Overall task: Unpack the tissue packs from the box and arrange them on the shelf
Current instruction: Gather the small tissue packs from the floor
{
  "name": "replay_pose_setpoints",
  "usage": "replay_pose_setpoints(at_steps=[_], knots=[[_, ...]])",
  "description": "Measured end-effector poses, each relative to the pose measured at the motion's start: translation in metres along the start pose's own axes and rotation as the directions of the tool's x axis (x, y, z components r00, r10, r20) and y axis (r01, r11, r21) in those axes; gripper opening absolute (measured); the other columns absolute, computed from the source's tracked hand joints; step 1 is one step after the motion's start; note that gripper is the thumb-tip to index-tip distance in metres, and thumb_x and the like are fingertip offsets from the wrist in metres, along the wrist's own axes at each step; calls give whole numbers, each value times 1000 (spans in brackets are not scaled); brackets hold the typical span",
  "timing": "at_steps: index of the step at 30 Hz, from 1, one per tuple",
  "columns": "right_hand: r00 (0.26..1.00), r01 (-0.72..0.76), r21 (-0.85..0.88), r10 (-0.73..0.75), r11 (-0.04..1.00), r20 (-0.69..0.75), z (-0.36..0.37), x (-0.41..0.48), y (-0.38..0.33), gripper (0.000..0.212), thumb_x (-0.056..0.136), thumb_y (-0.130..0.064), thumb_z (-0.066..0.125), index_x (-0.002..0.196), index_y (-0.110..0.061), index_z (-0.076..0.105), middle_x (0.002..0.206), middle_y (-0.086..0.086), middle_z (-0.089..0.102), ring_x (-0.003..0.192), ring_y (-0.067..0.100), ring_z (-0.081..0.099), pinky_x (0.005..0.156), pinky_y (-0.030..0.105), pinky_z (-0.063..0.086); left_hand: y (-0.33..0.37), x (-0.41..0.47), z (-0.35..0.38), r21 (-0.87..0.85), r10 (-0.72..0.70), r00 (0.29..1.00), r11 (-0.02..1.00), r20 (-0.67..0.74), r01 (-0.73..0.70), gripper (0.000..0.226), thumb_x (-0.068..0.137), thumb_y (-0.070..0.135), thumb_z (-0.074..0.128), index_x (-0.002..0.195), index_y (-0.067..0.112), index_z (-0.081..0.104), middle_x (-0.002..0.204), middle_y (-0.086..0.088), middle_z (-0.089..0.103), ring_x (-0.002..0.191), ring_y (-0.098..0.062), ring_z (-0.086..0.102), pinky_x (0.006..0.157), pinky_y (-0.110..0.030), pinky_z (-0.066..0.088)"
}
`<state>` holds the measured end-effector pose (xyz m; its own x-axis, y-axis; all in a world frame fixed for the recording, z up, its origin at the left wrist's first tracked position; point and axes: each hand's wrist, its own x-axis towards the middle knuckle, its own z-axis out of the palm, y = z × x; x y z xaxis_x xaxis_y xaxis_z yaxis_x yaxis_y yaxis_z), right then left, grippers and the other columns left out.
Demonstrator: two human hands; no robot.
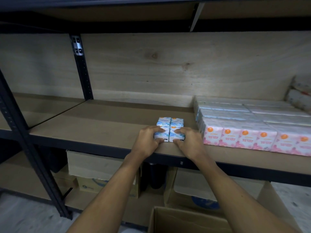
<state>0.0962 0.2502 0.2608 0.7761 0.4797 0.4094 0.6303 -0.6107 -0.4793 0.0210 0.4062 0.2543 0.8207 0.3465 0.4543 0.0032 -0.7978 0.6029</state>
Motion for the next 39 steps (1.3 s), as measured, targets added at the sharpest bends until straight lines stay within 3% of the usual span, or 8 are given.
replay_pose_setpoints(at_steps=[12, 23, 35, 39], knots=[[1000, -7, 38, 7, 999, -24, 9, 9, 5, 42, 79, -24, 76, 119, -16, 68, 131, 4, 60, 120, 18, 54, 106, 23, 34, -3, 1, 5, 9, 1, 998, 1000, -66, 0, 36, 79, 16, 76, 115, 17, 70, 127, 2, 63, 121, -11, 51, 103, -14, 30], [998, 16, 32, -14, 999, -60, 16, 9, 9, 43, 79, -25, 75, 120, -15, 67, 132, 5, 60, 121, 18, 54, 107, 31, 39, -5, 3, 3, 19, 1, 1000, 1000, -27, -1, 38, 81, 15, 74, 118, 19, 67, 129, 4, 61, 123, -10, 50, 104, -17, 32], [998, 18, 43, -15, 999, -67, 16, 9, 10, 43, 78, -25, 75, 119, -16, 67, 131, 5, 61, 119, 18, 55, 107, 30, 40, -5, 3, 5, 4, -7, 999, 1000, -33, 7, 38, 81, 14, 73, 119, 19, 66, 130, 4, 60, 123, -10, 49, 103, -17, 32], [996, 24, 100, -15, 995, -90, 14, 7, 8, 46, 74, -25, 77, 119, -17, 67, 128, 3, 62, 117, 16, 56, 104, 27, 41, -7, 4, 7, -14, 6, 999, 1000, -41, -6, 48, 78, 13, 75, 124, 20, 63, 132, 2, 58, 124, -12, 49, 105, -18, 33]])
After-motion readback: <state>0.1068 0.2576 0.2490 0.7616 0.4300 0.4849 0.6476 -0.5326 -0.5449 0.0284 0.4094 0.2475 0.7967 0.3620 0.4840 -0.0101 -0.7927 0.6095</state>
